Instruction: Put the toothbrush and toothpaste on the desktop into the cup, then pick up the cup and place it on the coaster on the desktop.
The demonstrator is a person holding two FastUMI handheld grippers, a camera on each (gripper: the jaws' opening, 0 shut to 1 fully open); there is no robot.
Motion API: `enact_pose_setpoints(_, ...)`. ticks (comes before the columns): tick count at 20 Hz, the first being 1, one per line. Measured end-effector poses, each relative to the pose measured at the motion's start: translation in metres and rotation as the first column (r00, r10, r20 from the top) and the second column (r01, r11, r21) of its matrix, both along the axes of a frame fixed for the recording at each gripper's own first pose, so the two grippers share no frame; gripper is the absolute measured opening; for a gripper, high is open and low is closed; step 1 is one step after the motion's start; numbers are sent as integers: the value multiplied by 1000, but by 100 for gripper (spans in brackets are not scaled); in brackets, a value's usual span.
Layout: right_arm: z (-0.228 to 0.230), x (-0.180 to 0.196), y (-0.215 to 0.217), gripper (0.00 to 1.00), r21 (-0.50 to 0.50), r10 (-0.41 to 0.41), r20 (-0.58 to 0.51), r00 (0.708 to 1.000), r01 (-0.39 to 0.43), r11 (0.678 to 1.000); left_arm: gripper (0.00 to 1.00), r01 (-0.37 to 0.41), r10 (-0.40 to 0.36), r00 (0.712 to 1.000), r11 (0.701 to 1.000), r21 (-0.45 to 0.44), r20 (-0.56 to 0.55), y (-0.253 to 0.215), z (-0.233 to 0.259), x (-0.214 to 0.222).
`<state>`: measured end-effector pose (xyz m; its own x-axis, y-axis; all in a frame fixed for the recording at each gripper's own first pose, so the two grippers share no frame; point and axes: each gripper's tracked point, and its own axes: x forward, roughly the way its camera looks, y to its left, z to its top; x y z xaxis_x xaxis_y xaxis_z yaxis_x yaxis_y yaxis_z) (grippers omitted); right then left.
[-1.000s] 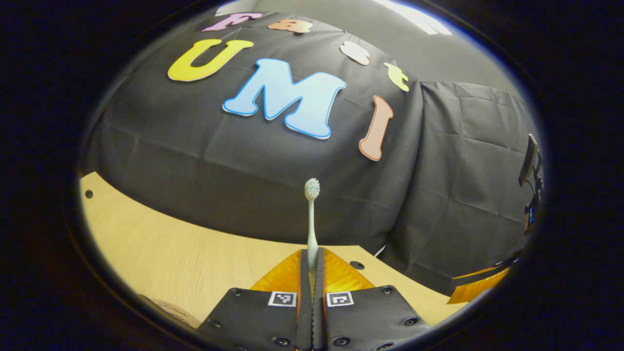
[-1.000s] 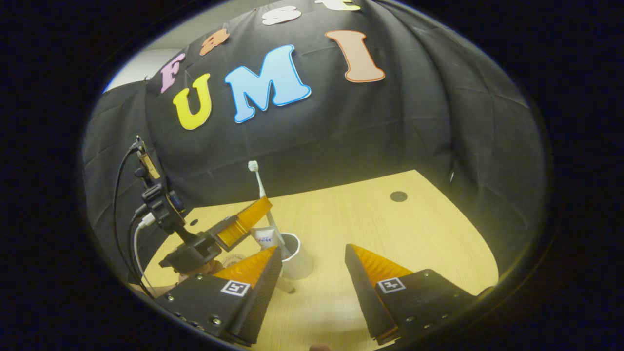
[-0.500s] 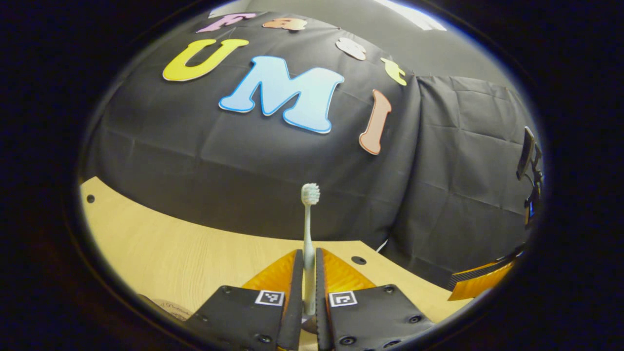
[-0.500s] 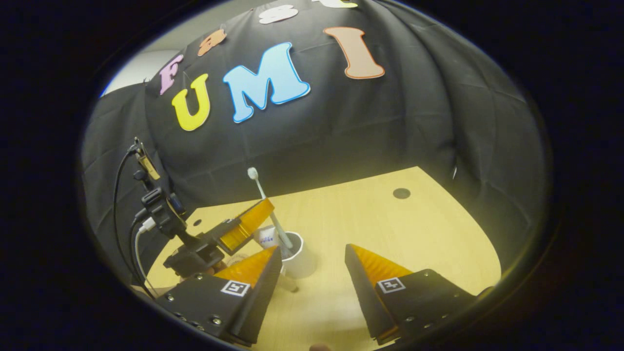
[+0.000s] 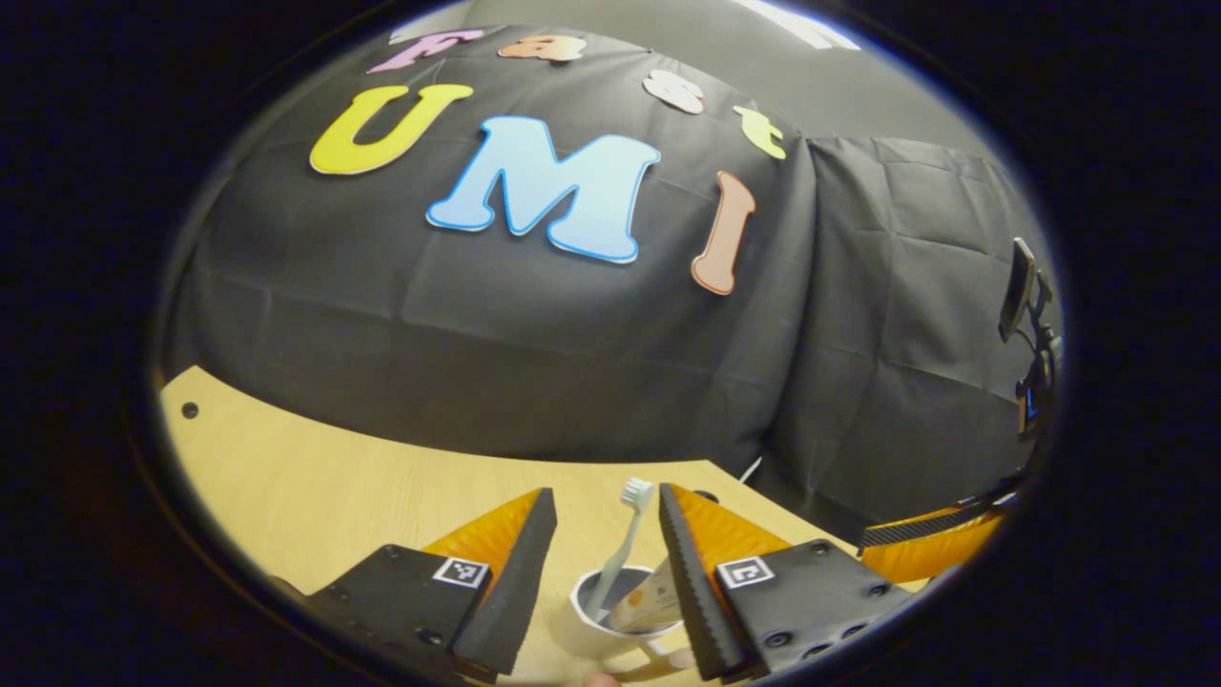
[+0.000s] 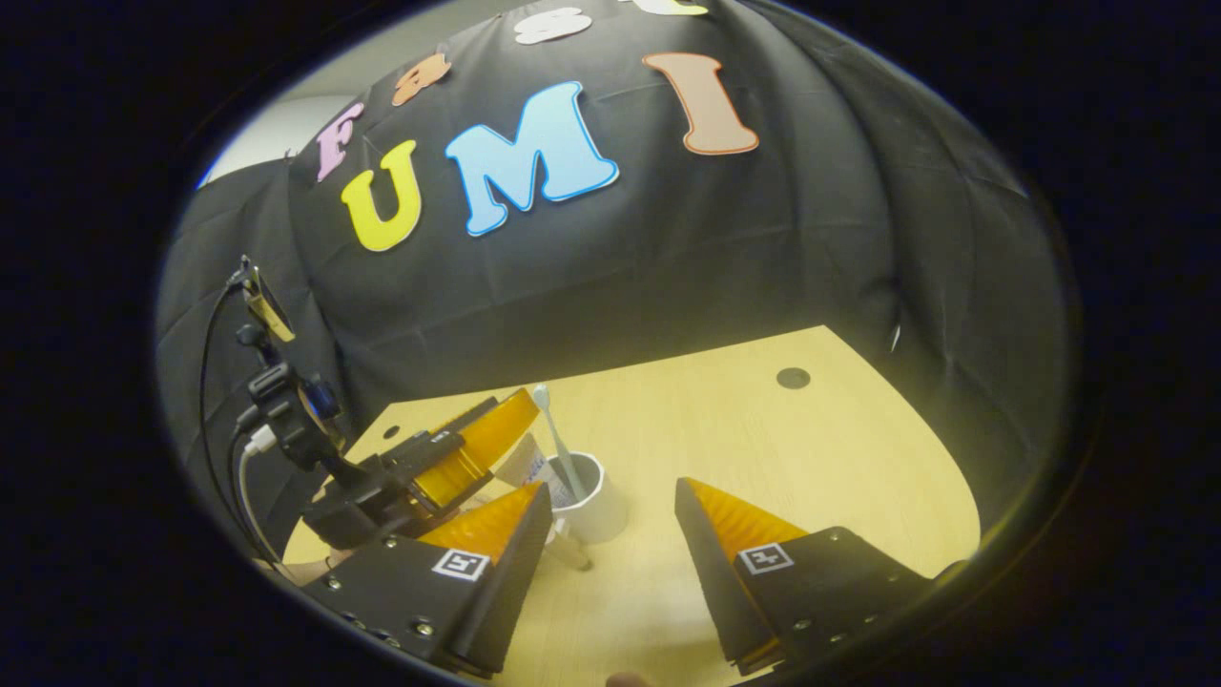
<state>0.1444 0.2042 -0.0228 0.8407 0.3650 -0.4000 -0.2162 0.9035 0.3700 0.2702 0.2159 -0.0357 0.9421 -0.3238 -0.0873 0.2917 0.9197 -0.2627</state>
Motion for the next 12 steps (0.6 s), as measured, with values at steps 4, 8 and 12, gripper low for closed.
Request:
enact_pose_setpoints(4,7,2,20,80,-29,45,-7,999,-45,999,93,-47,46,999,998,49,17,15,16,-17)
enact_pose_setpoints(8,0,6,33,80,-40,61,-29,998,-62,997,88,-76,75,997,994,78,16,32,27,-39)
enact_pose_setpoints(12,-13,8,44,80,-94,61,-92,994,-70,993,93,-110,109,994,991,72,17,49,39,-61)
